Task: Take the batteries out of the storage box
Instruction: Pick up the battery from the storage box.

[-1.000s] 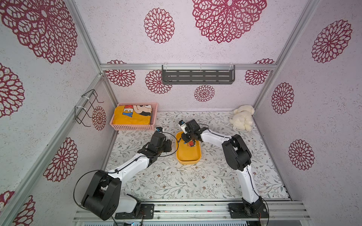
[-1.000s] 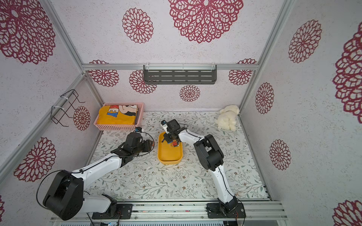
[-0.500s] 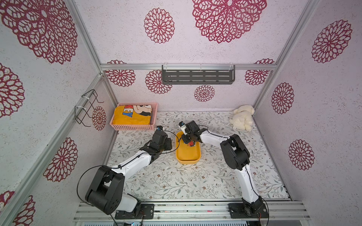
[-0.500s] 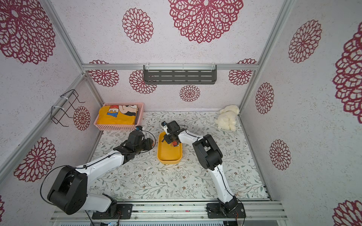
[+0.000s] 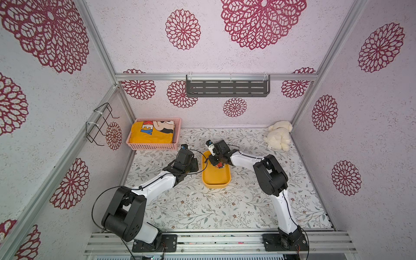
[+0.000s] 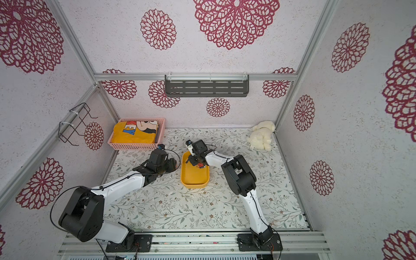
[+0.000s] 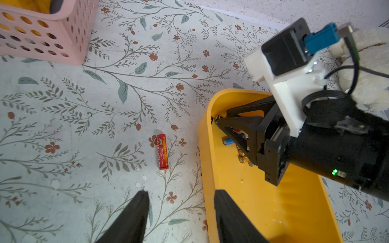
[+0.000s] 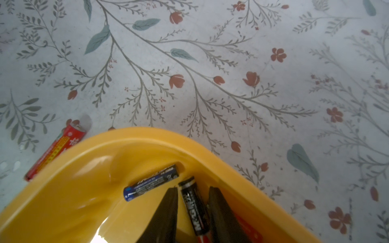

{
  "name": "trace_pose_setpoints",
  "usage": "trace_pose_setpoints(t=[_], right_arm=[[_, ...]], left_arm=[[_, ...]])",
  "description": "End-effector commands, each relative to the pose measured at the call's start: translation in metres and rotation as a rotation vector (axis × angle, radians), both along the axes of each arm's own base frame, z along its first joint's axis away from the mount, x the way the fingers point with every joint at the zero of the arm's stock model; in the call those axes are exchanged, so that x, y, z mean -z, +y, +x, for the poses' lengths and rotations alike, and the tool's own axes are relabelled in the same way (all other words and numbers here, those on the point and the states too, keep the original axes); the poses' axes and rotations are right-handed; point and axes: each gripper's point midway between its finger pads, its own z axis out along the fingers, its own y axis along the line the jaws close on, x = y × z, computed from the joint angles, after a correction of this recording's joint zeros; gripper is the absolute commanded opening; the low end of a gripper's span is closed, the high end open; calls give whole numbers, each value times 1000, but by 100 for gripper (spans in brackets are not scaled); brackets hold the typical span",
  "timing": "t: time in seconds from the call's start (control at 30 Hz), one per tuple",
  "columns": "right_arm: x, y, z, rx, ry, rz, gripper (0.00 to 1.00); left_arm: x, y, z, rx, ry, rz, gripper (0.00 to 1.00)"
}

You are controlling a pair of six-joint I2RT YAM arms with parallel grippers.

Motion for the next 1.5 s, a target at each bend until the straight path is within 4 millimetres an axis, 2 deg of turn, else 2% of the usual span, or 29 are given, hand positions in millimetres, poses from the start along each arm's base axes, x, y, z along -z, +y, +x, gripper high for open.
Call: trace_pose_setpoints(t=[0.0,0.1,0.2,0.33,0.6,0.77,0.87,1.0,1.17,1.23,1.3,1.4,1.47], right_arm=[[-1,-6,-19,6,62,-8,26],[-3,-9,-21,8,65,-14,27],[-6,-8,-25,1,75,-3,33],[-10,-6,-24,-1,64,-8,32],[1,-6,-19,5,67,-38,18],[-7,-6,-17,13,48,-30,15],[-26,-3,-16,24,34,3,10],[-65,-1,-15,58,12,86,5],[-105,-3,-20,89,-4,189,5],[-120,-10,-21,114,-7,231,4],[-131,-27,-21,173,-18,250,4],[-143,-69,-24,298,-45,283,3],[-140,-100,-29,378,-46,290,3]], left_arm=[[-2,-4,3,-1,5,6,54],[-2,-4,3,0,4,5,54],[-2,-5,4,1,4,5,54],[-2,-7,7,3,6,6,54],[-4,-6,8,-8,2,6,55],[-5,-3,7,-13,2,20,55],[-8,-2,7,-22,-2,16,55],[-18,1,7,-43,-20,9,55],[-33,-1,10,-45,-51,-19,55],[-38,-5,11,-37,-50,-17,55],[-43,-11,12,-14,-48,-15,55],[-55,-19,12,2,-62,2,55],[-64,-27,13,23,-79,-4,55]])
